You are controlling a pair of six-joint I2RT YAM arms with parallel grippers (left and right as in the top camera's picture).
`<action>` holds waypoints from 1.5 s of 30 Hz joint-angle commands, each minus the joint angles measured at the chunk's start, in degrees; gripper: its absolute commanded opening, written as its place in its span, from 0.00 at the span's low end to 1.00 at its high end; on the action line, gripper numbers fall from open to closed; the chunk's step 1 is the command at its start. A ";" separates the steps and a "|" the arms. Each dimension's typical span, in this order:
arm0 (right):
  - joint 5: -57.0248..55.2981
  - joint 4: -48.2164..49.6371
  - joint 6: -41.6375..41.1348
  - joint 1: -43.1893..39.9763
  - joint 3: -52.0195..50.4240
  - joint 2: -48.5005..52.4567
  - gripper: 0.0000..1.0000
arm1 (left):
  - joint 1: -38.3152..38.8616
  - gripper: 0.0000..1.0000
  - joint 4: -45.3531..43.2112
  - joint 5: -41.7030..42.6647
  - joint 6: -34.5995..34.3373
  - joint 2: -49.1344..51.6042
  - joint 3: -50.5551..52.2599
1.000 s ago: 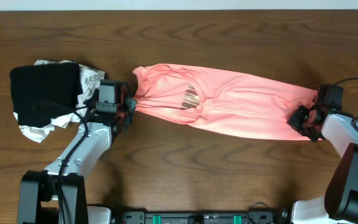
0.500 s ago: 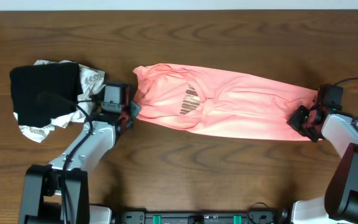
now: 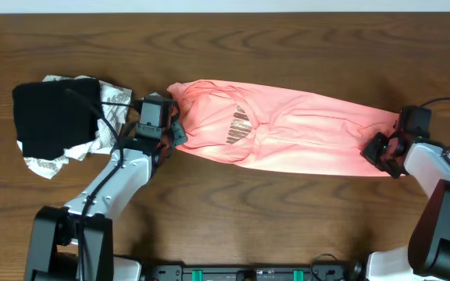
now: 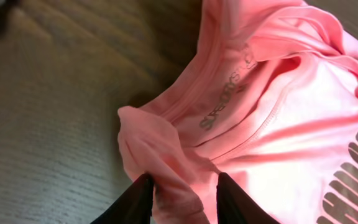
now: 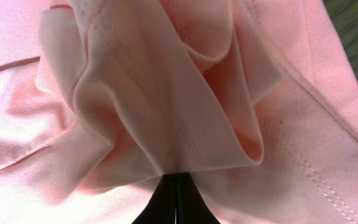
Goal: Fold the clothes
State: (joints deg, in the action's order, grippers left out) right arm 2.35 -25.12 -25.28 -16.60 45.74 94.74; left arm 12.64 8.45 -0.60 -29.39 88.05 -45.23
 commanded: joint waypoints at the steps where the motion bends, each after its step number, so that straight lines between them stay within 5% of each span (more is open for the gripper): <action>1: -4.50 -1.68 -0.87 -0.92 -2.29 1.27 0.01 | 0.02 0.29 -0.50 -2.49 4.98 0.72 -0.98; 5: -4.50 -1.73 -0.85 -0.92 -2.29 1.27 0.01 | 0.02 0.06 -1.77 -2.49 6.47 2.45 -0.98; 16: -4.48 -1.97 -0.85 -0.92 -2.29 1.27 0.01 | 0.02 0.07 -5.75 -2.47 9.94 8.68 -1.31; 21: -4.50 -1.95 -0.85 -0.92 -2.29 1.27 0.01 | 0.02 0.16 -5.79 -2.47 13.33 9.64 -1.42; 28: -4.50 -1.97 -0.85 -0.92 -2.29 1.27 0.01 | 0.02 0.78 -0.70 -2.47 16.96 9.18 -5.44; 39: -4.48 -2.05 -0.85 -0.90 -2.29 1.27 0.01 | 0.04 0.88 18.62 -2.45 17.14 7.32 -20.44; 45: -4.50 -2.32 -0.83 -0.92 -2.29 1.27 0.01 | 0.09 0.72 28.65 -0.46 17.09 7.34 -20.57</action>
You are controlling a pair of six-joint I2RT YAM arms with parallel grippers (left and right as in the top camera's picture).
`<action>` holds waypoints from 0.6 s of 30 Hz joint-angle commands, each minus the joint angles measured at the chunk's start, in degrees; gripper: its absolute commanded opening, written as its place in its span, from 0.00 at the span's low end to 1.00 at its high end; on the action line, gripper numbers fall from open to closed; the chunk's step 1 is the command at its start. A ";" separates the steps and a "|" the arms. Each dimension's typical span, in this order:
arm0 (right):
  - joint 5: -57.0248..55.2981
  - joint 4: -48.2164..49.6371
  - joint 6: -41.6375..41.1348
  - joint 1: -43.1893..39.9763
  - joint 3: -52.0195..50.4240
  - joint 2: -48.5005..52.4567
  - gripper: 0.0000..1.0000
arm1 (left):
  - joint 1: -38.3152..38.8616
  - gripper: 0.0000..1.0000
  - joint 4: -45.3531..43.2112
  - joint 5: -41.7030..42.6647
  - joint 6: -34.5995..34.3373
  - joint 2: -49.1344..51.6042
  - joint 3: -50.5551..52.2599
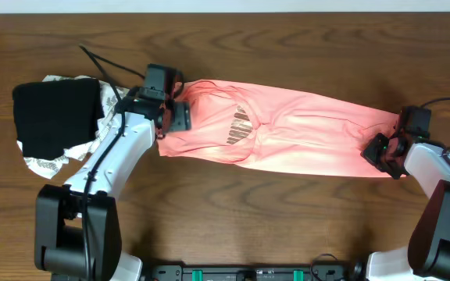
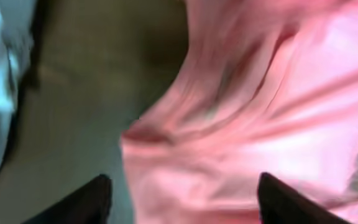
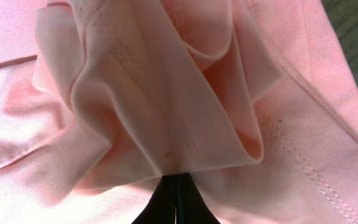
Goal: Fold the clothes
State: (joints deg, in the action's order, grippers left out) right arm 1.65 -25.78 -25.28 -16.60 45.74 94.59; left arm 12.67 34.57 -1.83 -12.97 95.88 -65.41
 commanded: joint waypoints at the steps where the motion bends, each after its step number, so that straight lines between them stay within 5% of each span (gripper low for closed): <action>1: -3.80 -1.60 -0.83 -0.92 -2.29 1.42 0.01 | 0.07 0.72 4.31 2.34 0.70 -0.48 -0.39; 6: -3.80 -1.42 -0.85 -0.90 -2.29 1.42 0.01 | 0.07 0.73 9.16 5.70 0.81 -0.48 1.42; 18: -3.78 -1.49 -0.85 -0.90 -2.29 1.42 0.01 | 0.07 0.80 2.64 5.66 5.46 -0.39 8.96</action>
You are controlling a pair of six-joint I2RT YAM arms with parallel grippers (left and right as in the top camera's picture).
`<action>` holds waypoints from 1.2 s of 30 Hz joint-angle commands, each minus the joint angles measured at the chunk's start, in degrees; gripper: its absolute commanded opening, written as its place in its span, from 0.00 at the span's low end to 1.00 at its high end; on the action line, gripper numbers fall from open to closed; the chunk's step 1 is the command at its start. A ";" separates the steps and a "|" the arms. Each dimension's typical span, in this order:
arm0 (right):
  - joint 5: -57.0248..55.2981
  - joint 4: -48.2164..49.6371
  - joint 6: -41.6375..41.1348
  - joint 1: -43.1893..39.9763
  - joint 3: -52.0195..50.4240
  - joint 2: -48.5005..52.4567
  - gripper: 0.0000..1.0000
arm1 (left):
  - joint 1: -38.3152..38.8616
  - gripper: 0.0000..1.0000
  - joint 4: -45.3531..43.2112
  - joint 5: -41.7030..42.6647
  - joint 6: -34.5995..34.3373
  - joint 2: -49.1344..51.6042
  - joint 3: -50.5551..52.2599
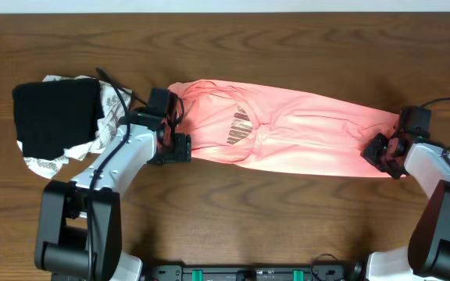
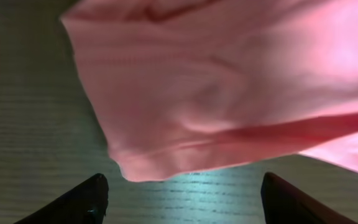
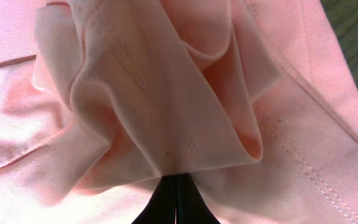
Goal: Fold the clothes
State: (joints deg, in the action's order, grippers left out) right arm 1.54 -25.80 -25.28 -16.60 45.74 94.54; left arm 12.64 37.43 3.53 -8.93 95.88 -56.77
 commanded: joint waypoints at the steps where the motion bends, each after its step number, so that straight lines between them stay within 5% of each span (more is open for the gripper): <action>1: -3.67 -1.46 -0.85 -0.92 -2.29 1.46 0.01 | 0.07 0.80 -0.46 0.22 1.46 -0.39 0.37; 4: -3.67 -1.46 -0.85 -0.90 -2.29 1.46 0.01 | 0.09 0.75 -2.89 -0.09 1.64 -0.39 0.44; 8: -3.67 -1.46 -0.85 -0.90 -2.29 1.46 0.01 | 0.09 0.47 -5.66 -0.04 1.60 0.00 0.48; 10: -3.67 -1.68 -0.85 -0.90 -2.29 1.46 0.01 | 0.09 0.46 -5.03 -0.04 1.57 0.50 0.48; 36: -3.67 -1.86 -0.85 -0.90 -2.29 1.46 0.02 | -0.15 0.84 -0.24 -4.63 -2.58 -4.04 -0.63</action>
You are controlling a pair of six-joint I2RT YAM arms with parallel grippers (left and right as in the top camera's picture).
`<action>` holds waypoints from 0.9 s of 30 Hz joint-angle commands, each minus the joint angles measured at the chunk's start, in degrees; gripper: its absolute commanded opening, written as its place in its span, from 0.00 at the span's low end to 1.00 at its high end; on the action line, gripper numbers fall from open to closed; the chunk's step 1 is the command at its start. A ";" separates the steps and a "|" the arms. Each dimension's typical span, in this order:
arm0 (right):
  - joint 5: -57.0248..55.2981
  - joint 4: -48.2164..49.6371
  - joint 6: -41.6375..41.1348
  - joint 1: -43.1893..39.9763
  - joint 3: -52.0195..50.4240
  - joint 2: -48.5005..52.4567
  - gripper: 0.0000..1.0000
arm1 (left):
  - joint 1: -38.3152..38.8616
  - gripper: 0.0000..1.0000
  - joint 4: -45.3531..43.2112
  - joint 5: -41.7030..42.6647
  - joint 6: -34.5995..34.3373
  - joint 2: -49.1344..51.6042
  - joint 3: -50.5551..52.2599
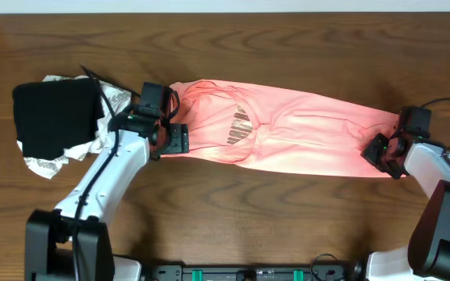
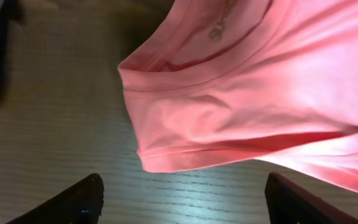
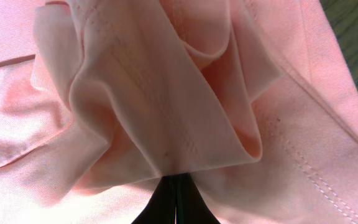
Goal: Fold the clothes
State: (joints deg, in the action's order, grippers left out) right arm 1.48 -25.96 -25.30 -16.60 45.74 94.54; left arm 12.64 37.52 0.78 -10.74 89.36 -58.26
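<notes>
A pink shirt [image 1: 287, 133] with a grey print lies stretched across the table, collar end at the left. In the left wrist view its collar corner [image 2: 185, 134] lies flat on the wood just ahead of my left gripper [image 2: 182, 199], whose fingers are spread wide with only bare table between them. In the overhead view that left gripper [image 1: 170, 140] sits at the shirt's near-left corner. My right gripper [image 3: 178, 186] is shut on a bunched fold of the pink hem [image 3: 166, 106], at the shirt's right end [image 1: 381, 148].
A pile of a black garment [image 1: 53, 117] on a white patterned cloth [image 1: 116, 101] lies at the left, close to the left arm. Brown wooden table [image 1: 248, 218] spreads in front of the shirt.
My left gripper has shifted slightly up and left along the shirt's left edge, still open; more of the collar now shows ahead of it. The right gripper has not moved.
At first my left gripper pinched the shirt's collar corner while the right held the hem. Then the left was open, higher at the collar, the corner released. It then sat open at the shirt's near-left corner, and stays there now, the right holding throughout.
</notes>
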 commanded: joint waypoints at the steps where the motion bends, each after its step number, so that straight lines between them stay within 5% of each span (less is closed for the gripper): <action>1: -3.61 -1.70 -0.83 -0.90 -2.29 1.46 0.02 | -0.15 0.84 -0.79 -1.88 -1.36 3.37 1.18; 12: -3.58 -2.19 -0.83 -0.90 -2.29 1.46 0.02 | -3.76 0.83 -6.19 -1.25 -4.83 10.64 2.01; 15: -3.61 -2.14 -0.83 -0.90 -2.29 1.46 0.02 | -3.96 0.67 -6.62 1.22 -4.83 10.62 2.01; 22: -3.61 -2.10 -0.83 -0.90 -2.29 1.46 0.02 | -3.85 0.07 -6.95 12.04 -6.01 10.62 2.01; 27: -3.61 -2.12 -0.83 -0.90 -2.29 1.46 0.02 | -3.91 0.06 -4.50 13.62 -11.65 10.36 1.51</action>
State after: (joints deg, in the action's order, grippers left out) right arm 1.39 -26.15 -25.30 -16.60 45.74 94.52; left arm 8.73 31.53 11.53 -18.09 99.61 -56.69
